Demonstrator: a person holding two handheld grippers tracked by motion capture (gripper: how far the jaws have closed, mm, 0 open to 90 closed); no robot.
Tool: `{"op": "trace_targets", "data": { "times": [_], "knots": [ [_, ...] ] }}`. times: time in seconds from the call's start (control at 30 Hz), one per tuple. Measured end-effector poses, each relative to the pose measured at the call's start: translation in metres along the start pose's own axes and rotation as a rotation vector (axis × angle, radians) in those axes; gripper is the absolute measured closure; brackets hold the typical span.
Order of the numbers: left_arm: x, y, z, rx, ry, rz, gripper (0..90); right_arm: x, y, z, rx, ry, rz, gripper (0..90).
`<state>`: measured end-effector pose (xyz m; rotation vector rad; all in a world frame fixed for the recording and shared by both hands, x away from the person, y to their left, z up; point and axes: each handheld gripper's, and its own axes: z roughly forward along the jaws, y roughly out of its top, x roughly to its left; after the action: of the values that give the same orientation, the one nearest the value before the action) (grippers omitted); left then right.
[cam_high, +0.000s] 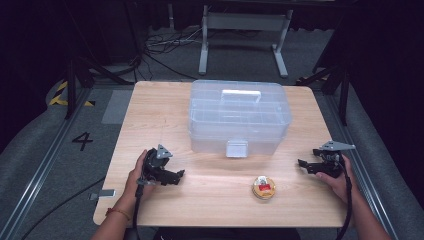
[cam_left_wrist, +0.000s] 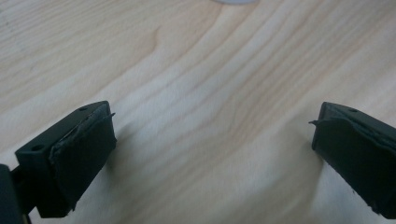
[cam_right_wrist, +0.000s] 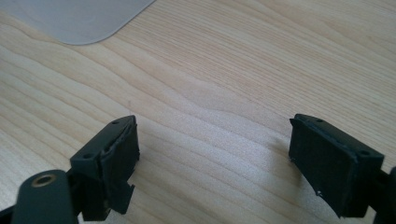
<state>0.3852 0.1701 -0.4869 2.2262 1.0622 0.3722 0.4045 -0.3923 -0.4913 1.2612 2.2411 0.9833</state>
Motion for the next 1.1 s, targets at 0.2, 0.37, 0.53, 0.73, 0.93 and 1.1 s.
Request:
{"op": "trace_targets", "data": {
  "times": [0.2,0.37,0.53,0.73,0.93,1.1],
  "knots": [
    [0.002,0.002,0.001,-0.001,-0.02,0.021,0.1,0.0,0.0,0.0,0.0,0.0,-0.001,16.3],
    [0.003,-0.005,-0.005,-0.001,-0.024,0.031,0.1,0.001,0.0,0.0,0.0,-0.011,0.01,16.3],
    [0.007,-0.01,-0.009,-0.003,-0.04,0.056,0.1,0.001,0.002,-0.003,0.035,-0.018,0.015,16.0],
    [0.013,-0.011,-0.01,-0.002,-0.07,0.091,0.0,-0.005,-0.001,-0.003,0.034,-0.03,0.03,10.8],
    [0.013,-0.011,-0.01,-0.001,-0.074,0.091,0.1,-0.003,0.001,-0.004,0.049,-0.032,0.036,13.6],
    [0.014,-0.011,-0.01,-0.002,-0.072,0.093,0.1,-0.001,0.005,-0.011,0.037,-0.038,0.0,19.8]
  ]
}}
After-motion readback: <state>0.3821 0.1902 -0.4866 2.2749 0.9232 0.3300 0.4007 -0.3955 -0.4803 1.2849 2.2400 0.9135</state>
